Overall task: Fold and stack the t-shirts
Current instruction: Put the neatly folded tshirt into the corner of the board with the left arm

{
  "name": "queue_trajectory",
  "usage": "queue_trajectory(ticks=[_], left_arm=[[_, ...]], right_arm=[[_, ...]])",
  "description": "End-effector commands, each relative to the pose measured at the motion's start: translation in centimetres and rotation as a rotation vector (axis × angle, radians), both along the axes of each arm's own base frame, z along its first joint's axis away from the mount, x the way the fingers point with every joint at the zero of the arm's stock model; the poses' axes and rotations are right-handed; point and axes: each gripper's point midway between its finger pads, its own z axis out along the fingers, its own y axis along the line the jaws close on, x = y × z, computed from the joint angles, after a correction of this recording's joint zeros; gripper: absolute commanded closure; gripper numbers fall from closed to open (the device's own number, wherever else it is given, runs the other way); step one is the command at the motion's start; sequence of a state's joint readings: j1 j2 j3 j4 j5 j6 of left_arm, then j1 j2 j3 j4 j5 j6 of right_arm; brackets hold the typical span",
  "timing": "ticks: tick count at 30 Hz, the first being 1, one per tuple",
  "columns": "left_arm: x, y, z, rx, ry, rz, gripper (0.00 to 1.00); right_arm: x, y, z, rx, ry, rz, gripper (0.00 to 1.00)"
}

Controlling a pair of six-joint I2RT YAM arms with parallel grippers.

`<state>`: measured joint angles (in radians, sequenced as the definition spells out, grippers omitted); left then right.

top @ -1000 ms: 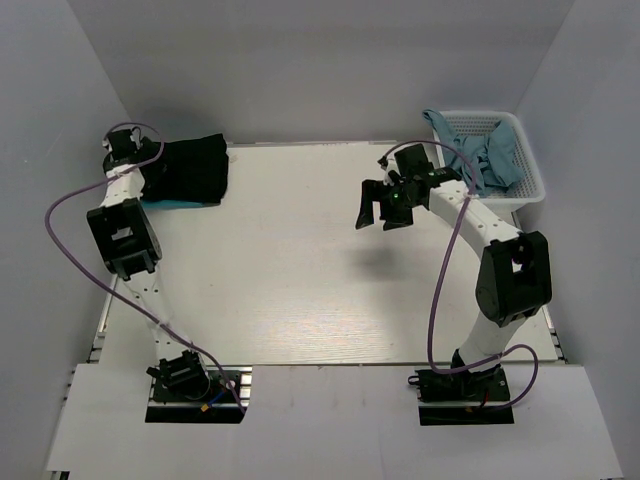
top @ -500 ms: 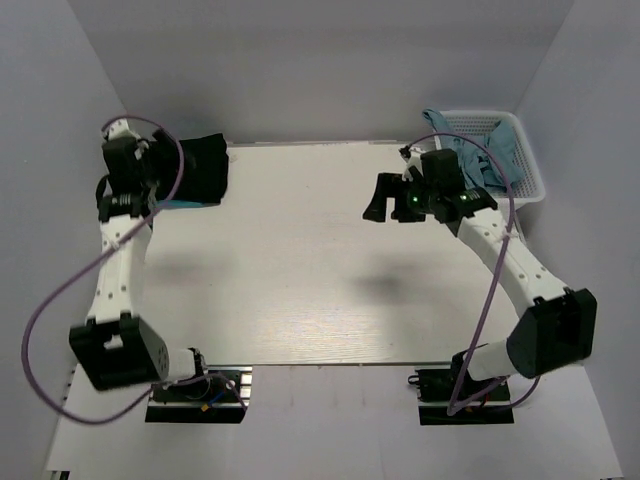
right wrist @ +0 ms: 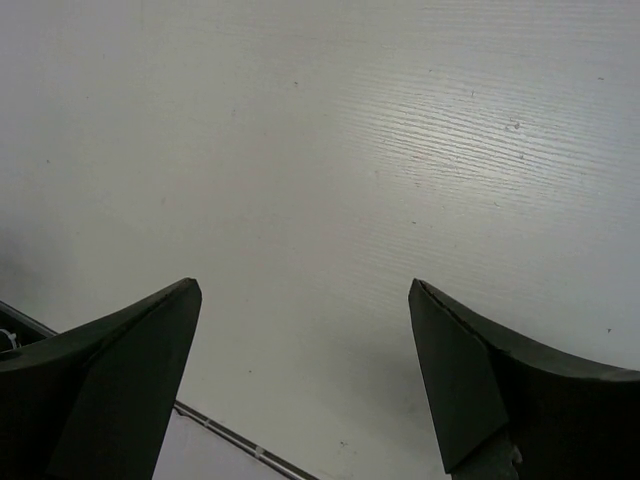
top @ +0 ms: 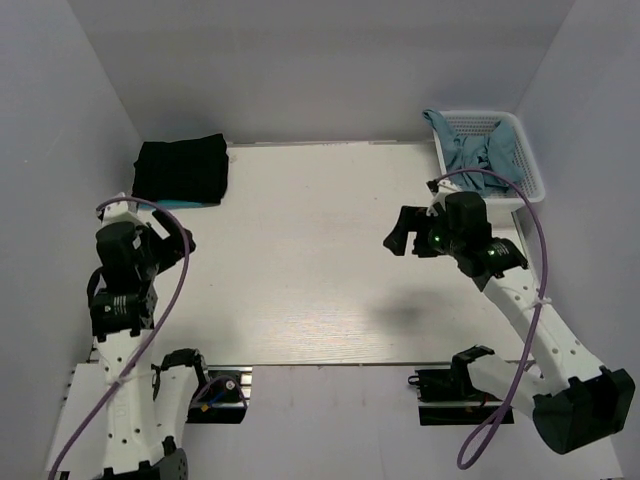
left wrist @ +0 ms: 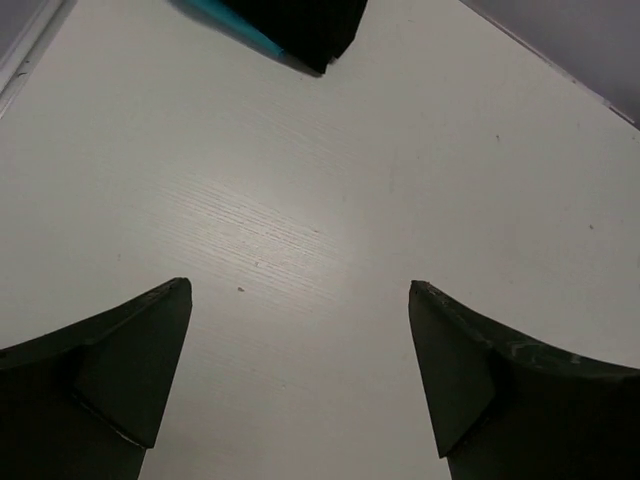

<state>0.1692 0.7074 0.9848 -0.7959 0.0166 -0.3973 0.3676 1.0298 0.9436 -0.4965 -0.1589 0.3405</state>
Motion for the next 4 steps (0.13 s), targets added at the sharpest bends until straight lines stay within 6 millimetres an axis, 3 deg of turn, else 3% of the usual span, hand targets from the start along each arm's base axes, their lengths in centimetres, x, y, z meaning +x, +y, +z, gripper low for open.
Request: queue_trajectory(ticks=[1, 4], left_arm=[[-1.91, 0.75, 0.43, 0.059, 0.020, 0.024, 0.01], [-2.51, 0.91, 1.11, 0.084, -0.011, 0.027, 0.01]], right_arm=[[0.22, -0.31, 1.01, 0.022, -0.062, -0.031, 0.10], [0.30, -0.48, 1.79, 0.041, -0.101, -0.047, 0.10]])
